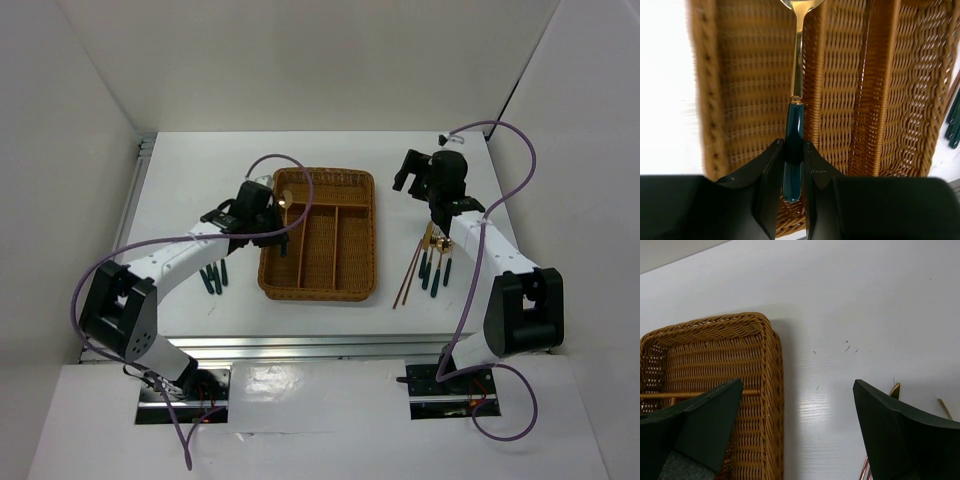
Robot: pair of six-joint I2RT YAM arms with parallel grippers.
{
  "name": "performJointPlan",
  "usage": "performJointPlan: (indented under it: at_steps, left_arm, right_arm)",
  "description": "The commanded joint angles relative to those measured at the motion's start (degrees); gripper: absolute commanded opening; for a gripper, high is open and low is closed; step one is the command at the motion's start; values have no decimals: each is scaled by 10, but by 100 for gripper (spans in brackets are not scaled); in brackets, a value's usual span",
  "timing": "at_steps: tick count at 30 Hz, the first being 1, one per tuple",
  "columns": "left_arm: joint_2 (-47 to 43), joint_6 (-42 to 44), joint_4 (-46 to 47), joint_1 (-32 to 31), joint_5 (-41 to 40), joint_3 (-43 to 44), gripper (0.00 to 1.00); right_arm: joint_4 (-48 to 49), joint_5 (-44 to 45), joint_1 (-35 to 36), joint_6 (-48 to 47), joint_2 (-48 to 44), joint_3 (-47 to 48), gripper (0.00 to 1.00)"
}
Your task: Sort the eating utensils into containers
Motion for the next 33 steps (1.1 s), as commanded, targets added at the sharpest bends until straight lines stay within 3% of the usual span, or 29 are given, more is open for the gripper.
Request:
performJointPlan:
  at_steps: [1,10,24,28,33]
  left_arm:
    - [37,17,17,-14,7,27,27]
    - [79,22,0,-14,-4,40,27]
    - [113,28,-13,-20,-10,58,51]
    - [56,34,-19,-20,-18,63,53]
    - [-33,46,-19,-20,-47,49,69]
  right_arm:
    - [-3,22,1,8,-14,-4,100]
    - [-3,27,1,8,-9,-4,100]
    - [-10,17,1,8,2,3,100]
    - [-10,17,1,8,2,3,100]
    - [-10,10,1,8,2,3,100]
